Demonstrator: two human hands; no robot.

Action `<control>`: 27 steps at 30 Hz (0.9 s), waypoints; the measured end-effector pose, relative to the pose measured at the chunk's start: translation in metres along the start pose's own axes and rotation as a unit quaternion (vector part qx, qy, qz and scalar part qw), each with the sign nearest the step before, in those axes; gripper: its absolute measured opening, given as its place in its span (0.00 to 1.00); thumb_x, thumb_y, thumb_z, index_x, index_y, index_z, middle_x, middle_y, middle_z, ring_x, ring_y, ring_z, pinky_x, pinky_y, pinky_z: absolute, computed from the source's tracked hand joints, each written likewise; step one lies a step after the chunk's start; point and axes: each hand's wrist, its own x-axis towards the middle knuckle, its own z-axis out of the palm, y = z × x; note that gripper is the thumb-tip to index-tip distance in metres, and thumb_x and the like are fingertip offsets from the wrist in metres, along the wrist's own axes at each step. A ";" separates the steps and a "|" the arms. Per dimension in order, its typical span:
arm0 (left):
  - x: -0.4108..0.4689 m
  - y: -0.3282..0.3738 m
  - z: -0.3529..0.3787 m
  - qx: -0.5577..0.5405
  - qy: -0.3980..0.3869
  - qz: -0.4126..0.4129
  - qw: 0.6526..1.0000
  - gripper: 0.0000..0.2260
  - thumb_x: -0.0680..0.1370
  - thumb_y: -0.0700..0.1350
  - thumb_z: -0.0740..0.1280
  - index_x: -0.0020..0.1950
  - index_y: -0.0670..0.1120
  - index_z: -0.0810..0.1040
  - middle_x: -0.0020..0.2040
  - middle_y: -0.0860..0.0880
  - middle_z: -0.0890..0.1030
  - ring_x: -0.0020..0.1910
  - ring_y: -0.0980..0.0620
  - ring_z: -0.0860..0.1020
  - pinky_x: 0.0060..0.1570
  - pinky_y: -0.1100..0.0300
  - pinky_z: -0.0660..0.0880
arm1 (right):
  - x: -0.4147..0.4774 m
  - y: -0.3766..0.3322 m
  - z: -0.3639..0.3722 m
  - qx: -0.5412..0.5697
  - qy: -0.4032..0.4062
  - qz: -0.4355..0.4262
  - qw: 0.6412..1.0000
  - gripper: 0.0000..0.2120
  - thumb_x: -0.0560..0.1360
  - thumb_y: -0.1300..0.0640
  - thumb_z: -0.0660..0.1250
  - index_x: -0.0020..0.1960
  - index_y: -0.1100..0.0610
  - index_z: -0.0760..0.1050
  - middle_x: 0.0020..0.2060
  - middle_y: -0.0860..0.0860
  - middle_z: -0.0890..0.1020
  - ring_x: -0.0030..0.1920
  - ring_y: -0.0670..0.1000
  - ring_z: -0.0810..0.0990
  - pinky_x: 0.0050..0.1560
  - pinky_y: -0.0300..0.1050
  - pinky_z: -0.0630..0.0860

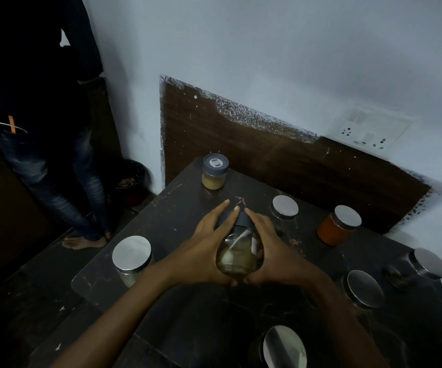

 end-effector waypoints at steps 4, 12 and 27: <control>0.002 0.001 -0.001 0.015 0.047 0.015 0.999 0.49 0.63 0.60 0.72 0.73 0.61 0.43 0.73 0.57 0.47 0.73 0.52 0.51 0.69 0.51 0.64 | -0.002 -0.004 0.000 -0.006 0.008 0.003 1.000 0.60 0.59 0.57 0.79 0.67 0.33 0.35 0.72 0.39 0.44 0.70 0.46 0.55 0.67 0.45 0.67; -0.003 0.001 -0.004 -0.088 0.065 0.002 0.994 0.50 0.62 0.55 0.74 0.75 0.56 0.47 0.73 0.57 0.49 0.73 0.57 0.54 0.68 0.52 0.67 | -0.011 -0.003 -0.008 0.080 -0.013 0.032 0.996 0.60 0.59 0.64 0.78 0.68 0.32 0.39 0.72 0.49 0.56 0.63 0.48 0.71 0.51 0.38 0.78; 0.003 0.006 -0.007 -0.087 0.063 0.001 0.994 0.48 0.62 0.58 0.73 0.74 0.58 0.48 0.74 0.57 0.50 0.72 0.65 0.52 0.69 0.60 0.64 | -0.014 -0.008 -0.016 0.055 -0.006 0.041 0.998 0.60 0.59 0.60 0.79 0.65 0.30 0.35 0.75 0.45 0.46 0.71 0.49 0.58 0.58 0.39 0.71</control>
